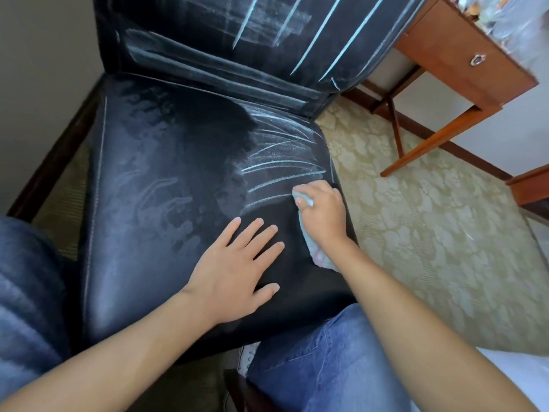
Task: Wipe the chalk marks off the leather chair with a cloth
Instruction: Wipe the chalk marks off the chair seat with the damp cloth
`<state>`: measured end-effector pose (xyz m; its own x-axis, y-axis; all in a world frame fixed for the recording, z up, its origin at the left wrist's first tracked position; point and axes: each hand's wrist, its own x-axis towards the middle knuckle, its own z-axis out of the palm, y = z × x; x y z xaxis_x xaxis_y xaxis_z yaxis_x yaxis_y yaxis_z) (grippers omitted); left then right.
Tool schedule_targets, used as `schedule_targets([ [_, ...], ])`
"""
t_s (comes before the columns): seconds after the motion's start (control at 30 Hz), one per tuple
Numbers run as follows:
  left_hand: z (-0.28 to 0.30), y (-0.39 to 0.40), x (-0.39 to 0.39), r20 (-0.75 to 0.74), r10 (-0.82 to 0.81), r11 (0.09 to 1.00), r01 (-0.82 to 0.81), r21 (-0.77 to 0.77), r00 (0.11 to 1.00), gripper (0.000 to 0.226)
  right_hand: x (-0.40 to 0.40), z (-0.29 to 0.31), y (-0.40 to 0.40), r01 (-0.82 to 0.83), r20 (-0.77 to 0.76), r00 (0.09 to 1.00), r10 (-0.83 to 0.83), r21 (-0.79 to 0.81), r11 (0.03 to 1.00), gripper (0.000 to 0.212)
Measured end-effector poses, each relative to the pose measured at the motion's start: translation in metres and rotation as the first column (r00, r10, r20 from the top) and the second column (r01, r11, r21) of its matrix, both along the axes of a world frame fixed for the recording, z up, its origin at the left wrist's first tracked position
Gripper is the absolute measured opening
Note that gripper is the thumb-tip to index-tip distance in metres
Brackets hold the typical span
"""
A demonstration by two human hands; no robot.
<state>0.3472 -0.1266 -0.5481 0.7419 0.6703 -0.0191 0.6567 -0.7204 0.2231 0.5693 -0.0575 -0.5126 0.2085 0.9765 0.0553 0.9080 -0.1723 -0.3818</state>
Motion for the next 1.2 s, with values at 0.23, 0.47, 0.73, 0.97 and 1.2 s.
schedule_targets([
  [0.23,0.019,-0.002,-0.016,-0.12,0.086,0.995,-0.092,-0.046,0.989,0.087,0.011,0.014,0.009,0.087,0.002,0.996,-0.087,-0.036,0.996,0.023],
  [0.47,0.037,0.007,-0.039,-0.387,0.126,0.955,-0.218,-0.202,0.913,0.124,-0.006,0.013,-0.003,-0.303,-0.01,0.952,0.304,-0.132,0.944,0.023],
  [0.73,0.039,0.01,-0.039,-0.388,0.116,0.94,-0.227,-0.254,0.914,0.124,-0.046,0.014,-0.017,-0.451,0.002,0.891,0.455,-0.123,0.884,0.023],
  [0.97,0.043,0.012,-0.039,-0.401,0.093,0.93,-0.222,-0.291,0.912,0.124,-0.071,0.008,-0.018,-0.33,0.004,0.943,0.332,-0.072,0.941,0.024],
  [1.2,0.048,0.014,-0.041,-0.386,0.098,0.919,-0.232,-0.318,0.917,0.122,-0.061,0.012,0.003,0.09,-0.014,0.996,-0.091,-0.059,0.994,0.035],
])
